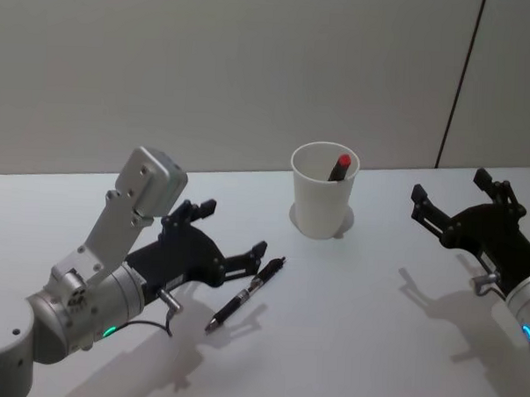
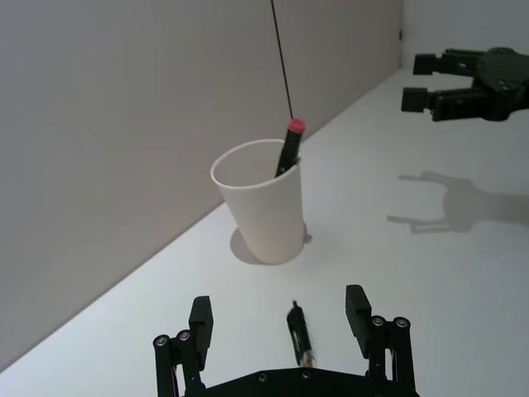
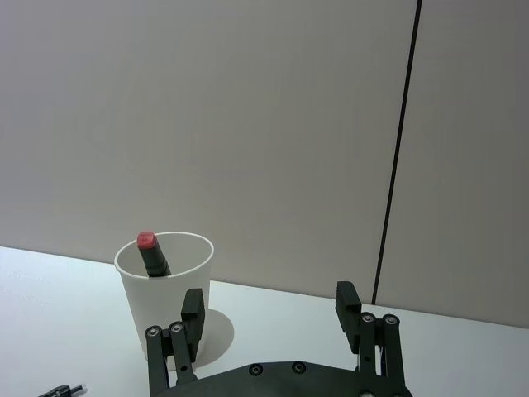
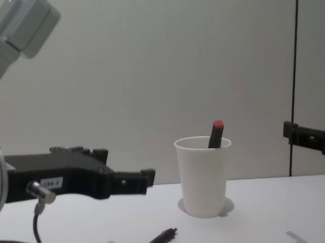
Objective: Place the pen into the pen holder.
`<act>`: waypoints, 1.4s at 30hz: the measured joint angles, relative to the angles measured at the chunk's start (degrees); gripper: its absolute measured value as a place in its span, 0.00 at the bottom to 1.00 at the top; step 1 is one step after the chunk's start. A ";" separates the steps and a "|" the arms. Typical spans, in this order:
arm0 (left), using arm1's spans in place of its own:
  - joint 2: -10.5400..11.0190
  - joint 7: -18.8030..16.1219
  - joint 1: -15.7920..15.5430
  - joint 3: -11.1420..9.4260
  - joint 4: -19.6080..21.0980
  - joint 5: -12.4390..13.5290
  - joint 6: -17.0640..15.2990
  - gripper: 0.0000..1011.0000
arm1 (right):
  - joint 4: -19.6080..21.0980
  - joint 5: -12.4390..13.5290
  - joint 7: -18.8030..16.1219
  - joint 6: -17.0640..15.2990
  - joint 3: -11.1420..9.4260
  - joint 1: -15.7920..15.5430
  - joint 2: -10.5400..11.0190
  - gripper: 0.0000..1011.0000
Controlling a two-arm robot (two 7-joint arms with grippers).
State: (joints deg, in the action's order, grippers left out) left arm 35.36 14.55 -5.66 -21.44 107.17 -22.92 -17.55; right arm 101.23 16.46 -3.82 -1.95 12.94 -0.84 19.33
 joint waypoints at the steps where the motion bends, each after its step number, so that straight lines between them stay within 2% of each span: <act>1: 0.10 0.32 0.01 0.00 0.10 -0.03 -0.54 0.99 | 0.00 0.00 0.00 0.00 0.00 0.00 0.00 0.99; 8: 0.98 2.90 -0.15 0.04 1.15 -0.02 -5.40 0.99 | 0.00 0.00 0.00 0.01 0.00 0.00 0.00 0.99; 11: 1.15 4.31 -0.51 -0.07 1.47 0.25 -8.50 0.99 | 0.00 0.00 0.00 0.00 0.00 0.00 0.00 0.99; 21: 0.53 6.14 -1.64 -0.71 1.39 1.01 -14.93 0.99 | 0.00 0.00 0.00 0.00 0.00 0.00 0.00 0.99; 29: -1.24 4.75 -2.33 -1.21 0.08 0.85 -19.38 0.99 | 0.00 0.00 0.00 0.00 0.00 0.00 0.00 0.99; 42: -3.63 1.38 -2.98 -1.77 -2.08 0.47 -22.27 0.99 | 0.00 0.00 0.00 0.00 0.00 0.00 0.00 0.99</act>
State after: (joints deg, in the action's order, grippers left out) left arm 31.73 15.93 -8.64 -23.21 105.09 -22.45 -39.81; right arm 101.23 16.46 -3.83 -1.95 12.94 -0.84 19.33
